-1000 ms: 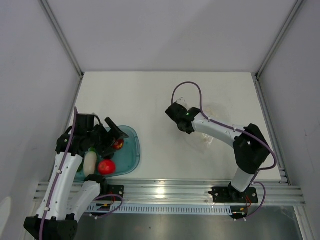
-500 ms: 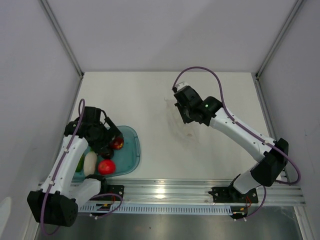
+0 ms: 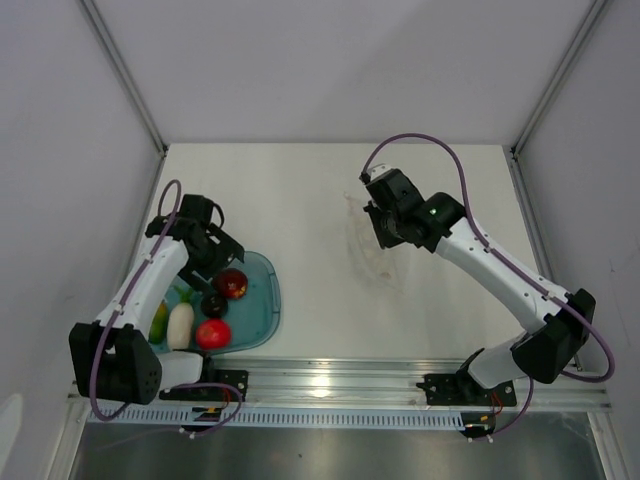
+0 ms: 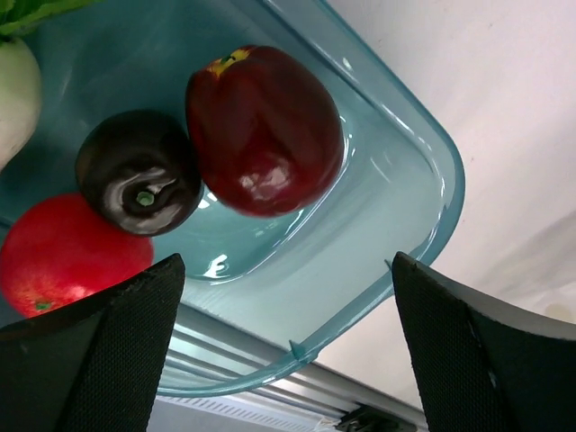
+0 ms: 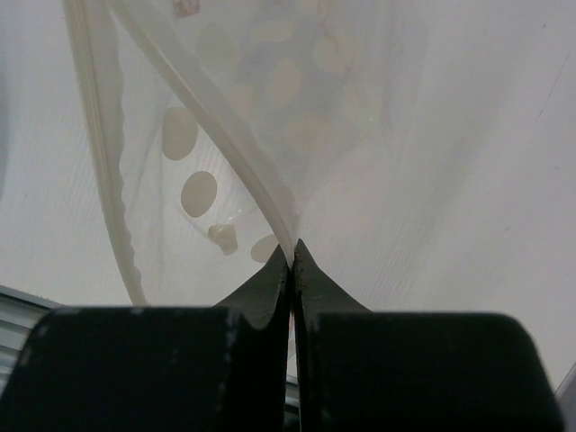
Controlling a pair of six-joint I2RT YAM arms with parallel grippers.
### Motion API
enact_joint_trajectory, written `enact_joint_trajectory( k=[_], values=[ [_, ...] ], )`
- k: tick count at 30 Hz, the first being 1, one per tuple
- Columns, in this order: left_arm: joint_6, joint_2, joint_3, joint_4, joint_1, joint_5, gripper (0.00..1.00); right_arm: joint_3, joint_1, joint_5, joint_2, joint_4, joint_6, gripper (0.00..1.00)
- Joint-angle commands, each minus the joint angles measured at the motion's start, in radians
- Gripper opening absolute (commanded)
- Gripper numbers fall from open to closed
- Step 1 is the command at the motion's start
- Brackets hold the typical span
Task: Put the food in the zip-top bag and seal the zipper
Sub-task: Pick up the fake fruit from the bin.
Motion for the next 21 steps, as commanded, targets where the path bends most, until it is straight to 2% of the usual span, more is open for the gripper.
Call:
enact_joint_trajectory(
  k=[1,8,13,21],
  values=[
    [-0.065,0.071,0.034,0.022,0.005,-0.015,0.96,-0.017,-0.01,-0.01,-0.065,-0.004,-0.001,0.0],
    [-0.111,0.165,0.045,0.036,0.005,0.0,0.9,-0.032,-0.033,-0.002,-0.114,-0.004,0.004,0.0],
    [-0.12,0.191,0.055,0.054,0.005,-0.055,0.88,-0.046,-0.048,-0.004,-0.142,-0.009,0.007,0.0],
    [-0.119,0.258,0.048,0.062,0.006,-0.056,0.86,-0.049,-0.068,-0.001,-0.163,-0.01,0.016,0.0]
  ],
)
